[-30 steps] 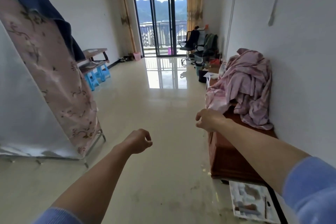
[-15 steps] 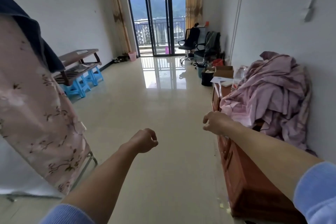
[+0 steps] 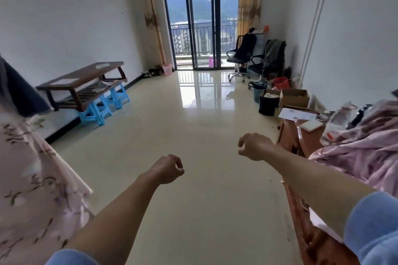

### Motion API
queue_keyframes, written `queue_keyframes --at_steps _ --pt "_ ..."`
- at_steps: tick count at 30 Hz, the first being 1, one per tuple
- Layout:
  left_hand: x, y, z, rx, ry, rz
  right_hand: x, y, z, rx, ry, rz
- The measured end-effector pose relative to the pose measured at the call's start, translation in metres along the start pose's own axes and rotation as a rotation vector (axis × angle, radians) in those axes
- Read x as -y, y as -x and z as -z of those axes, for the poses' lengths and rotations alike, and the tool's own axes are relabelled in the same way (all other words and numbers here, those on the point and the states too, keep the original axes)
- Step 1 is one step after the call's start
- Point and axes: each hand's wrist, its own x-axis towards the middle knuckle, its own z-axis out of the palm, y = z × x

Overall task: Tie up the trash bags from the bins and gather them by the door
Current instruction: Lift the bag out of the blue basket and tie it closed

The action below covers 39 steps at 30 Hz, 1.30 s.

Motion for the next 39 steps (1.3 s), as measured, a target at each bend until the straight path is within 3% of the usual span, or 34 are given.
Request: queue_keyframes --at_steps 12,22,29,39 --pt "-0.007 -0.356 0.132 0.046 0.014 -0.056 0.007 -0.336 0.056 0.012 -0.024 -0.128" --pt "-0.061 -0.647 0.157 0.130 -0.053 -0.097 -0.059 -0.629 0.074 0.067 -0.041 -0.199" --pt "-0.127 -0.846 0.207 0.139 -0.063 -0.143 -0.112 -0.835 0.137 0.081 -0.040 -0.243" --pt "-0.140 -1.140 0.261 0.169 -0.092 -0.154 -0.140 -1.116 0.158 0.084 0.002 -0.218"
